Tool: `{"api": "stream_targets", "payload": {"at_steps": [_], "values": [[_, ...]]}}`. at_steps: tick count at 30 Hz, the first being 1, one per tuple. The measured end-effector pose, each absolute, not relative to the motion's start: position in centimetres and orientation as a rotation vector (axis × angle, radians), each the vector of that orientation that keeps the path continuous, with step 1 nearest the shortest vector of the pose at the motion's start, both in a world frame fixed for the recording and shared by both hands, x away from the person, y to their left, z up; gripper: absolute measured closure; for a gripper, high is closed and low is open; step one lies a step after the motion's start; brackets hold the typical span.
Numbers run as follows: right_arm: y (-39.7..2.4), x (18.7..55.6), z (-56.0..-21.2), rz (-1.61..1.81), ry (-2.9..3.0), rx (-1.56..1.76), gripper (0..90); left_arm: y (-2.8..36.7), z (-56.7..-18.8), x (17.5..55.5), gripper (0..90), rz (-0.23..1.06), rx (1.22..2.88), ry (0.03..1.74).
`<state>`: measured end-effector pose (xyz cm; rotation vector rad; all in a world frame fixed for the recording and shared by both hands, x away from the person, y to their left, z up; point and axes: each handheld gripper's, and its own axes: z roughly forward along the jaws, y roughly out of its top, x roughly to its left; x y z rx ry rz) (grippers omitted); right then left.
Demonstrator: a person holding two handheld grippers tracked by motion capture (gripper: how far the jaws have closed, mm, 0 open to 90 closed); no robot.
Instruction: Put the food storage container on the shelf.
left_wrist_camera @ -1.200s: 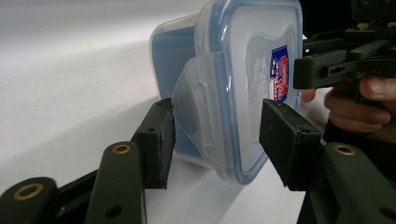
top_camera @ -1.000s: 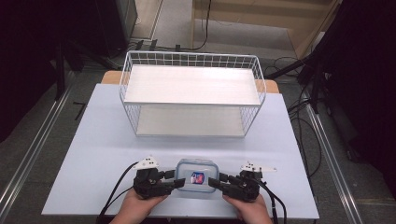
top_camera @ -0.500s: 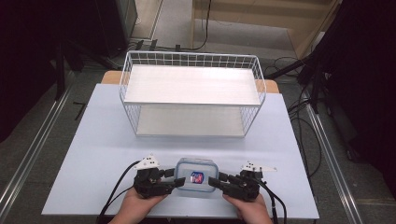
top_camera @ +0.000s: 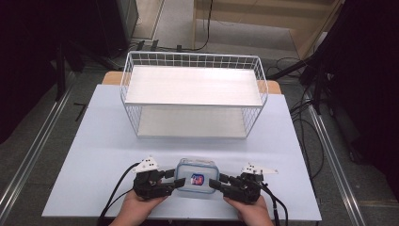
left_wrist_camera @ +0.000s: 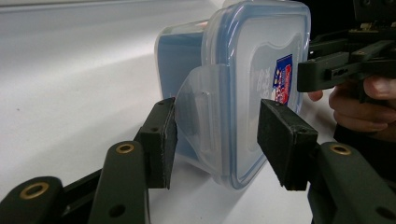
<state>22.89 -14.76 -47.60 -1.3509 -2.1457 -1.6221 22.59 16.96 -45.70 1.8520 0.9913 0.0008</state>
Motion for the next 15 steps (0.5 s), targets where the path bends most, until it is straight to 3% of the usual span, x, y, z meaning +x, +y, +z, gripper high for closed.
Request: {"api": "stream_targets", "payload": {"at_steps": [15], "values": [[-14.6, 21.9, -44.8, -1.862, -2.236, -1.269, 53.0, 16.9, -43.2, 21.2, 48.6, 0.164, 1.777, 0.890]]}}
